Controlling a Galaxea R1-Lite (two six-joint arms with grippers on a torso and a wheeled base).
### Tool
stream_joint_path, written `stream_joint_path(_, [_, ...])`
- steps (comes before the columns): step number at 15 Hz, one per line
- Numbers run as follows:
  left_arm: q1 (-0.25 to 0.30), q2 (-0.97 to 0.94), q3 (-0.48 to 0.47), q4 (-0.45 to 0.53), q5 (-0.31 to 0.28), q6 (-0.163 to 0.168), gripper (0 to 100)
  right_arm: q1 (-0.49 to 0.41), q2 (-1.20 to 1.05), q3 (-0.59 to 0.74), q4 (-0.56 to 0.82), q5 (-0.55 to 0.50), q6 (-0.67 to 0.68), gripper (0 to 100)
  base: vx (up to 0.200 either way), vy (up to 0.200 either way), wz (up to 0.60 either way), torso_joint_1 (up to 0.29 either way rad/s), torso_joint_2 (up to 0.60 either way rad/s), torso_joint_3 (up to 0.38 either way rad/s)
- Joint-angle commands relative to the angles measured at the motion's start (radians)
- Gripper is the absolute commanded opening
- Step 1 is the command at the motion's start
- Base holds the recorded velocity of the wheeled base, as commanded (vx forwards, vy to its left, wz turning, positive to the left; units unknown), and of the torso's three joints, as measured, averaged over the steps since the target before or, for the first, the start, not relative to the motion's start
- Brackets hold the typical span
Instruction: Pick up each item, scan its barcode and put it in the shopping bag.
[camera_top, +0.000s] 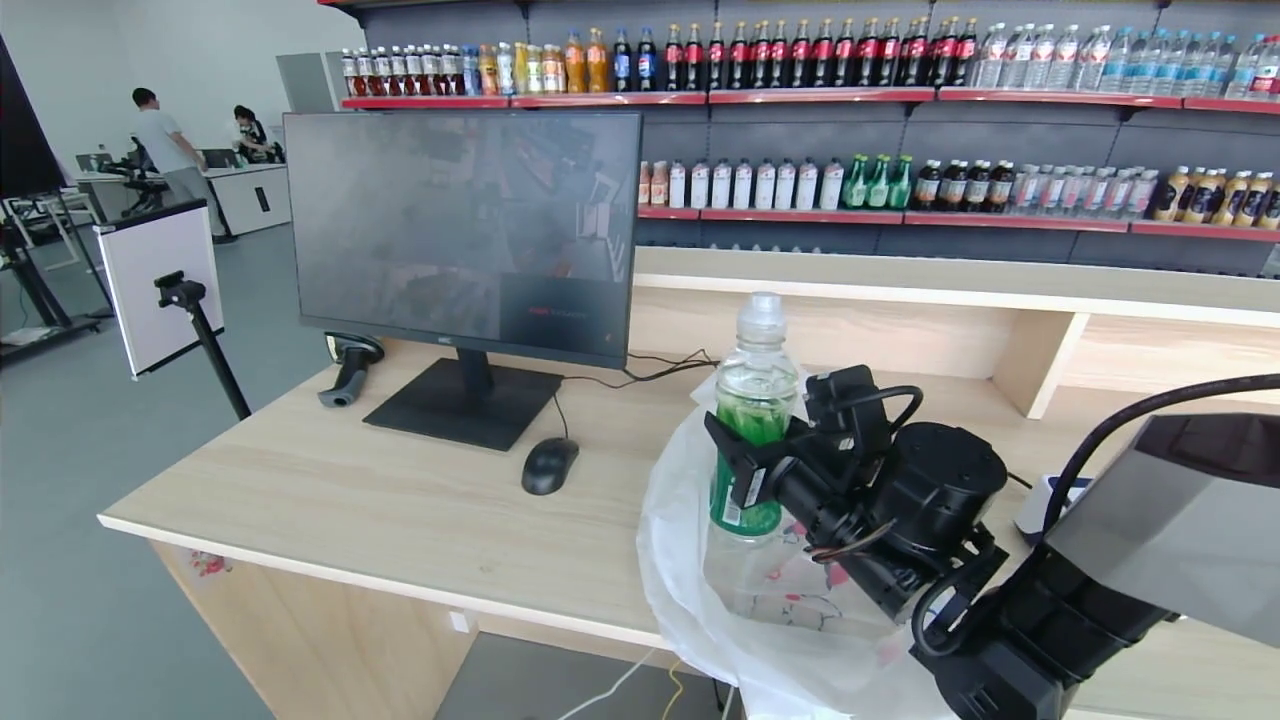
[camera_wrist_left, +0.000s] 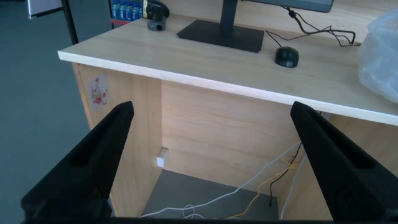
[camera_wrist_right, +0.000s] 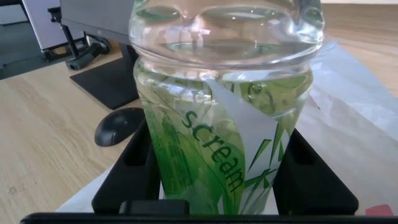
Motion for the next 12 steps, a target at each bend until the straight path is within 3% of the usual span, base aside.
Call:
stream_joint_path(1, [0.0,0.0,0.0,0.0,0.0,-0.001,100,0.001,0.011,0.005,-0.001,0.0,-0.001,0,0.0,0.0,0.0,0.0,0.0,0.0])
stream_joint_path(12, [0.0,0.0,0.0,0.0,0.0,-0.001,100,0.047,0.048,0.021,-0.001,-0.035,0.026,0,0.0,0.0,0.0,0.0,0.0,0.0])
